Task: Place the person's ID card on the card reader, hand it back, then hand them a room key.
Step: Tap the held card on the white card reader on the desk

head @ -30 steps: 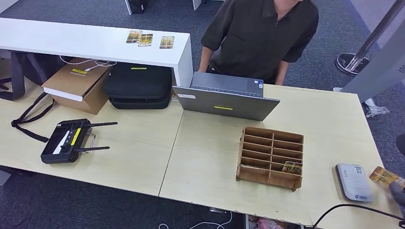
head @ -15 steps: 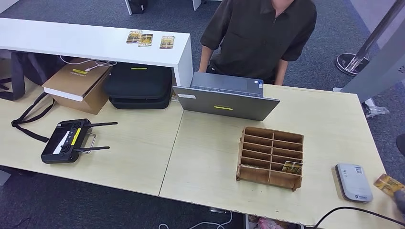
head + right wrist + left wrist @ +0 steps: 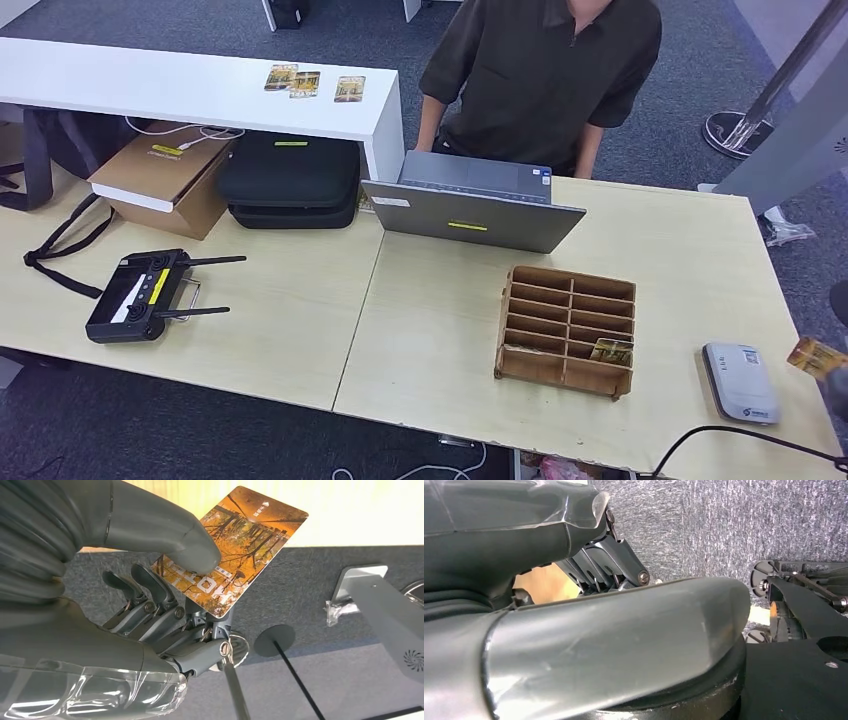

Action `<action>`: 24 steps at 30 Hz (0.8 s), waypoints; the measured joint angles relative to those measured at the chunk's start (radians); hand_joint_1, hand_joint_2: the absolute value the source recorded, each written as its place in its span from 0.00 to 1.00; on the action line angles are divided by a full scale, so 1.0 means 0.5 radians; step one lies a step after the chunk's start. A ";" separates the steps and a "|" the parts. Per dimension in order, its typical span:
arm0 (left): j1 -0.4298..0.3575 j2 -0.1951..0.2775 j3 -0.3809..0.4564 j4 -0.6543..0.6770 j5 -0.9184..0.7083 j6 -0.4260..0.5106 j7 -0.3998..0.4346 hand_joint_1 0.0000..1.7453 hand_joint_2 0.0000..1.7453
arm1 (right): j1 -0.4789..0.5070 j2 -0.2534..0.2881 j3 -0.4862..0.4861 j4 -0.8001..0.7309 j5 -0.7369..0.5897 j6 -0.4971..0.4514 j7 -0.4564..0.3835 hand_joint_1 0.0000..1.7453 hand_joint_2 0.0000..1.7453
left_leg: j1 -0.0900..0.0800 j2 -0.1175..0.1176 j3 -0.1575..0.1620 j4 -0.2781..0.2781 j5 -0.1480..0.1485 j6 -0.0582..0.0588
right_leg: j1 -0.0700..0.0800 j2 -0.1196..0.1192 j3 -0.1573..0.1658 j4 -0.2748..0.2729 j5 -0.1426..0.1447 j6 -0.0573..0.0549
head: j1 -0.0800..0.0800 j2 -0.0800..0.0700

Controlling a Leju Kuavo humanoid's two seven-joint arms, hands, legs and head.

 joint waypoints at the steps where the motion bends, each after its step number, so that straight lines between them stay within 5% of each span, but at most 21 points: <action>1: 0.000 0.000 0.004 0.000 0.000 0.000 -0.001 0.00 0.00 | 0.000 0.009 0.006 -0.012 0.006 0.001 0.011 1.00 1.00 | 0.000 0.000 0.000 0.000 0.000 0.000 | 0.000 0.000 0.000 0.000 0.000 0.000 | 0.000 0.000; 24: 0.000 -0.006 0.040 0.000 -0.001 0.013 -0.002 0.00 0.00 | 0.004 0.073 0.111 -0.128 0.156 -0.093 0.093 1.00 1.00 | 0.000 -0.001 0.000 0.000 0.000 0.000 | 0.000 -0.001 0.000 0.000 0.000 0.000 | 0.000 0.000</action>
